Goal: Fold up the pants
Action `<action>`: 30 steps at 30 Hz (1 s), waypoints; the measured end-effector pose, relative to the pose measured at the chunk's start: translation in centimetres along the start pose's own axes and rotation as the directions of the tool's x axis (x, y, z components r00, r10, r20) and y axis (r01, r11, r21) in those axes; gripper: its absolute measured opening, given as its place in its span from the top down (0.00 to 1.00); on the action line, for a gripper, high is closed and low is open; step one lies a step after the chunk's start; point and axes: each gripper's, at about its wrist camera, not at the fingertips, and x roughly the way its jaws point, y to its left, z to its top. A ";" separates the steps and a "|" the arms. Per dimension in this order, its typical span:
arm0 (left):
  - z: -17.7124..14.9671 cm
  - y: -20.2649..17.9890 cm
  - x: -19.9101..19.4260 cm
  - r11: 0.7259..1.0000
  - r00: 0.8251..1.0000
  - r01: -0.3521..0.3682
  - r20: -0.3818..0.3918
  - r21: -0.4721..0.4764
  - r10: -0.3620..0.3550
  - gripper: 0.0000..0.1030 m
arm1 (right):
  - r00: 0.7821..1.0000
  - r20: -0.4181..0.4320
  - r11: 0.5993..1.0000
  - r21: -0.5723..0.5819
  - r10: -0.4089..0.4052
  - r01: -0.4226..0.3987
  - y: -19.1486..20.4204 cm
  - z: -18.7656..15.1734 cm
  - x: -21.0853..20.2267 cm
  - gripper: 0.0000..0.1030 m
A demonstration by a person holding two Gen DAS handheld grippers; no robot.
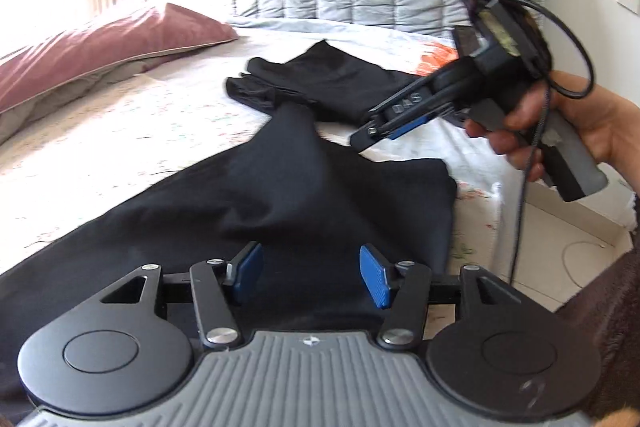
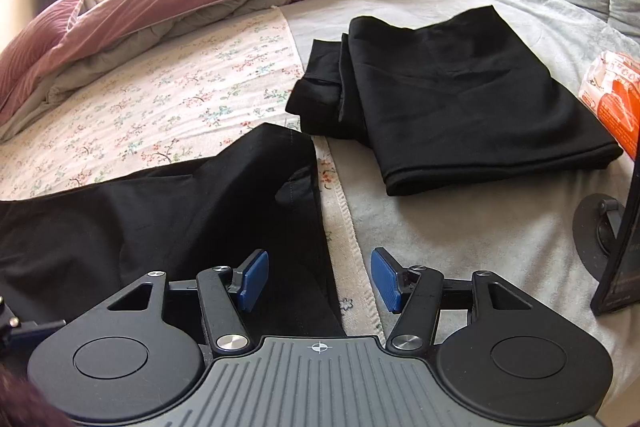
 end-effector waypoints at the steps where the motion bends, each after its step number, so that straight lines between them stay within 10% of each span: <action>1: 0.0 1.0 -0.1 0.999 0.999 -0.041 -0.005 -0.007 0.041 0.35 | 1.000 0.019 1.000 -0.011 0.011 -0.011 0.3 0.2 0.1 0.47; 12: -2.0 14.8 -2.0 0.875 0.892 -0.443 -0.189 -0.195 0.410 0.28 | 0.997 -0.061 0.990 -0.135 -0.052 0.044 4.5 0.8 4.8 0.54; 14: -3.1 16.2 -2.9 0.857 0.886 -0.456 -0.213 -0.241 0.412 0.25 | 0.995 -0.066 0.986 -0.157 -0.070 0.059 4.9 0.8 5.0 0.61; 16: -4.2 17.2 -3.8 0.846 0.883 -0.461 -0.231 -0.266 0.408 0.24 | 0.994 -0.081 0.986 -0.157 -0.077 0.063 5.0 0.8 5.0 0.89; 19: -5.9 17.6 -4.8 0.840 0.871 -0.479 -0.260 -0.255 0.417 0.24 | 0.990 -0.093 0.981 -0.172 -0.104 0.087 5.1 0.7 4.7 0.98; 24: -7.7 18.2 -6.3 0.842 0.876 -0.471 -0.257 -0.264 0.409 0.19 | 0.961 -0.118 0.958 -0.180 -0.248 0.225 3.9 0.6 3.2 0.99; 30: -7.5 19.0 -7.4 0.839 0.864 -0.488 -0.268 -0.241 0.426 0.18 | 0.966 -0.111 0.971 -0.091 -0.232 0.222 1.3 0.4 0.8 0.85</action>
